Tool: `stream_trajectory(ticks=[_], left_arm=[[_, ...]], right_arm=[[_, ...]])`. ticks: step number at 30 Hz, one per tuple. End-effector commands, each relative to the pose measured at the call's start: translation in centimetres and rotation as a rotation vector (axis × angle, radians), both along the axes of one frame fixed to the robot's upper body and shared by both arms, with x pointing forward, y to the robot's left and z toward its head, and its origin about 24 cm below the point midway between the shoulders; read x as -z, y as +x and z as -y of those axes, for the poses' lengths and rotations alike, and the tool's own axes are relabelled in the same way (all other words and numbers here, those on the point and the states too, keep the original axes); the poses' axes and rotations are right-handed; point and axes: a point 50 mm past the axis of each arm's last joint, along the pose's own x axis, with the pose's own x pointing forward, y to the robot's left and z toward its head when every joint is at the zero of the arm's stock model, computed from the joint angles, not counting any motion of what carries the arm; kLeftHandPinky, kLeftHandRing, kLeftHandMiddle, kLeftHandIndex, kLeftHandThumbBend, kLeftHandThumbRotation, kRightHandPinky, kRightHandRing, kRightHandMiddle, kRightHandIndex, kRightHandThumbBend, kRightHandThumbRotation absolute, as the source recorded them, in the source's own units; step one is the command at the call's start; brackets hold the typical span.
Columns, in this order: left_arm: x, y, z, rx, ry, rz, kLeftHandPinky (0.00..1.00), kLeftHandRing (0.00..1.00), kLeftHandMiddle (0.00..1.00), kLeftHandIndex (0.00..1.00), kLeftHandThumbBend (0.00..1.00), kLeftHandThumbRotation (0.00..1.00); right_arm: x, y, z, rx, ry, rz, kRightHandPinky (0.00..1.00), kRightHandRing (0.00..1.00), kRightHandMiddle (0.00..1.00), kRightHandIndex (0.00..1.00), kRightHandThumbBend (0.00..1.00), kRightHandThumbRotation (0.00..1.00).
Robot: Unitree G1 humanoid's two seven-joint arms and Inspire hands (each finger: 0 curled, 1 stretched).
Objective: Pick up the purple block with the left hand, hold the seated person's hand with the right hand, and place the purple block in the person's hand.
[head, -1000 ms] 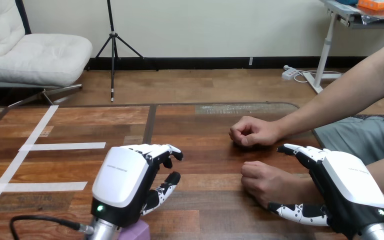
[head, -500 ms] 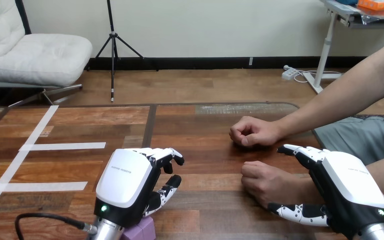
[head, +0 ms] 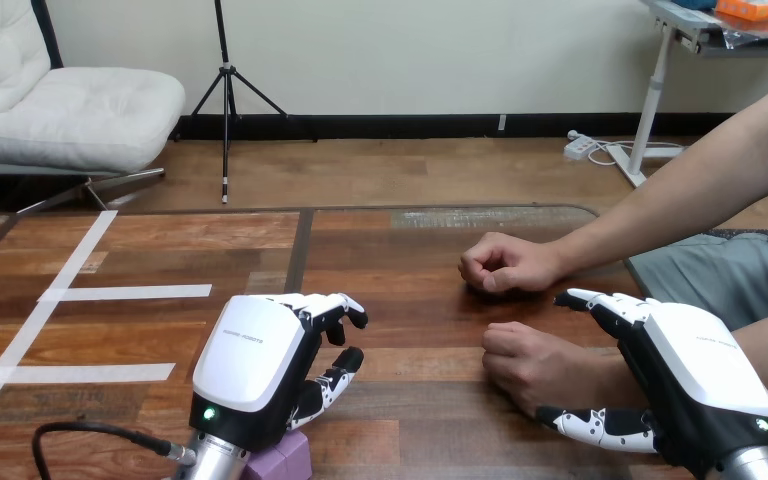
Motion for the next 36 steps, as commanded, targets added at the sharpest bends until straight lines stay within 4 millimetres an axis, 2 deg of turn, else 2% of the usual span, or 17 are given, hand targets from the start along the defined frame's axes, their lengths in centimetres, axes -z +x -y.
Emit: stream_trajectory(ticks=[1, 36], left_arm=[[-1.38, 1.46, 0.18, 0.0, -0.011, 0.062, 0.29, 0.38, 0.48, 0.57, 0.43, 0.15], [-1.38, 1.35, -0.48, -0.015, 0.001, 0.048, 0.28, 0.37, 0.47, 0.57, 0.42, 0.18]], right_arm=[[-1.94, 0.89, -0.34, -0.037, -0.018, 0.085, 0.92, 0.89, 0.84, 0.84, 0.7, 0.27], [-1.91, 1.11, -0.28, -0.032, -0.016, 0.085, 0.92, 0.89, 0.84, 0.84, 0.7, 0.24]])
